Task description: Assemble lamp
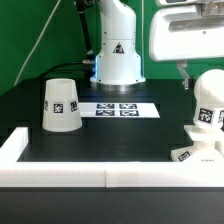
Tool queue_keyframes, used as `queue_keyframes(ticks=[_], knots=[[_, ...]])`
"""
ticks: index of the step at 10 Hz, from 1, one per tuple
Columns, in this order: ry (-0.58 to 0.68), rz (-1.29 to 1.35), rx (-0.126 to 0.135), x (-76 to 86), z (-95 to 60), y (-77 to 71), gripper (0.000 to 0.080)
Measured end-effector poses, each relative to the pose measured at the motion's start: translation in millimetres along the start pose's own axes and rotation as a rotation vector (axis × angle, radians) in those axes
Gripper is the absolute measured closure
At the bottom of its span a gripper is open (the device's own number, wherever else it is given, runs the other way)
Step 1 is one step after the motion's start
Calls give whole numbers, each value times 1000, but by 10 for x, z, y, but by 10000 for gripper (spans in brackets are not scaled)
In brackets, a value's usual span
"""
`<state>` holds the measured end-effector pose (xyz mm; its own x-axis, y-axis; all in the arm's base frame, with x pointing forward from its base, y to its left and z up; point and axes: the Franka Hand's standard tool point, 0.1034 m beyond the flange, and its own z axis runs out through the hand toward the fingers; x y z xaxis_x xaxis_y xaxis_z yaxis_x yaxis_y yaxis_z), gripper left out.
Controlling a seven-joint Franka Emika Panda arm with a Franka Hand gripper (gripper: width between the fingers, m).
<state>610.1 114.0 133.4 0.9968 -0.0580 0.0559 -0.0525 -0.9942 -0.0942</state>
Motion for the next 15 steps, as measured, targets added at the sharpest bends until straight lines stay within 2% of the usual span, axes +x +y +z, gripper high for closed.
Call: queue_keyframes(ticks=[2,3,4,6,11,12,13,15], knots=[[38,-326,-33,75,3,26,101],[37,-401,-37,75,2,9,101],[36,-537,-54,75,8,-5,101],[23,-757,-70,68,49,2,101],[-23,-1041,-73,16,144,30,101],[-31,-1028,-71,1,155,33,101],[-41,-1024,-68,-15,162,54,224],[-40,-1011,-68,-13,161,58,222]])
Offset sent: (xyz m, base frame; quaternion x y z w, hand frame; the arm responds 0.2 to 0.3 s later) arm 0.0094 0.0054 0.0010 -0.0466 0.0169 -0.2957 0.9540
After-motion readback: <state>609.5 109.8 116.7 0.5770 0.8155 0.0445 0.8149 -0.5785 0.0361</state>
